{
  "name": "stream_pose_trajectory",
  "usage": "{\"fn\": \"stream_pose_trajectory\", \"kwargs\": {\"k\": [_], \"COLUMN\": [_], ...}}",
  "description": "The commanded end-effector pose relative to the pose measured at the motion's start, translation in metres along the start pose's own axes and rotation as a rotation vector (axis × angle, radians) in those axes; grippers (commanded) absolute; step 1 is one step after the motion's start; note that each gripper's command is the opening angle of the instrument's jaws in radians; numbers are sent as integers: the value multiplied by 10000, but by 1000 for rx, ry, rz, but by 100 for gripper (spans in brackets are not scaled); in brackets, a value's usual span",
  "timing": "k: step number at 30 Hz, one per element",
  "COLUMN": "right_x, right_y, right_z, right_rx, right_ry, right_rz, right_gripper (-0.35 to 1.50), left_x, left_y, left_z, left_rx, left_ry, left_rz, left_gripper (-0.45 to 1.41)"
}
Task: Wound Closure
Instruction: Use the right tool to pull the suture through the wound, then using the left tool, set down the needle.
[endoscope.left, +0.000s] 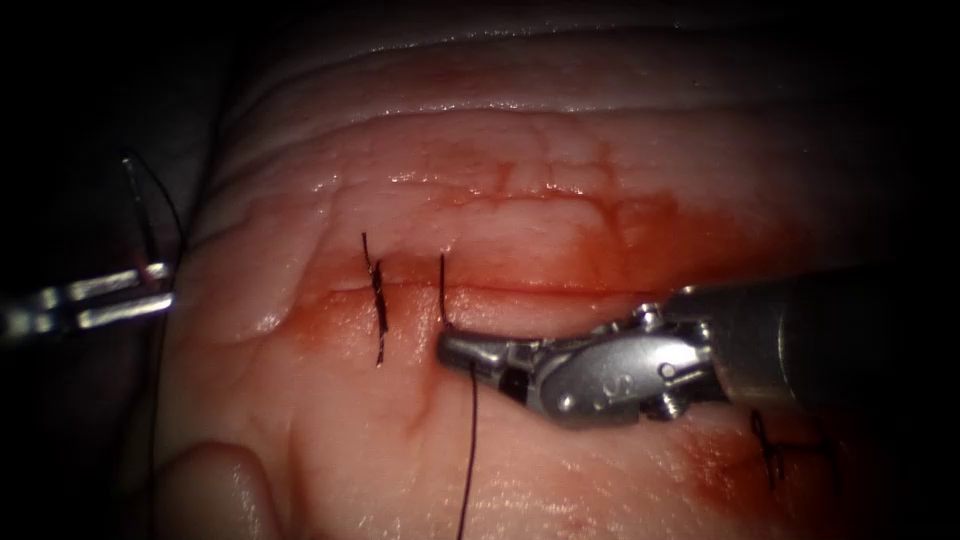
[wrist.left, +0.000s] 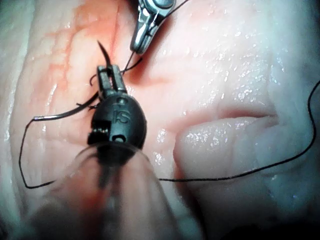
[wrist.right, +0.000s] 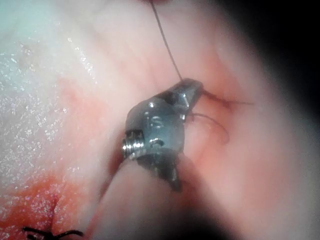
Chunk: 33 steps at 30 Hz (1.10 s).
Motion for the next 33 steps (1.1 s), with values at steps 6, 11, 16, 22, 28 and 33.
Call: {"fn": "stream_pose_trajectory", "kwargs": {"k": [6, 11, 16, 22, 28, 33], "right_x": [20, 20, 21, 9, 1, -3], "right_y": [-25, -25, -20, -1, 16, 25], "right_z": [-6, -7, -6, -41, -78, -96], "right_rx": [7, 6, 19, -13, -17, -42], "right_ry": [4, 2, 43, 73, 61, 56], "right_rz": [-6, -7, 0, -23, -12, -2], "right_gripper": [-35, -35, 122, 138, 125, 135], "left_x": [-4, -5, -10, -22, -41, -62], "left_y": [3, 2, -16, -71, -105, -133], "left_z": [7, 9, 22, 92, 166, 231], "left_rx": [0, 0, 6, 71, 79, 59], "left_ry": [0, 1, -2, -35, -91, -130], "left_rz": [0, -1, -14, -5, -10, -6], "left_gripper": [-45, -45, -45, -45, -45, -45]}}
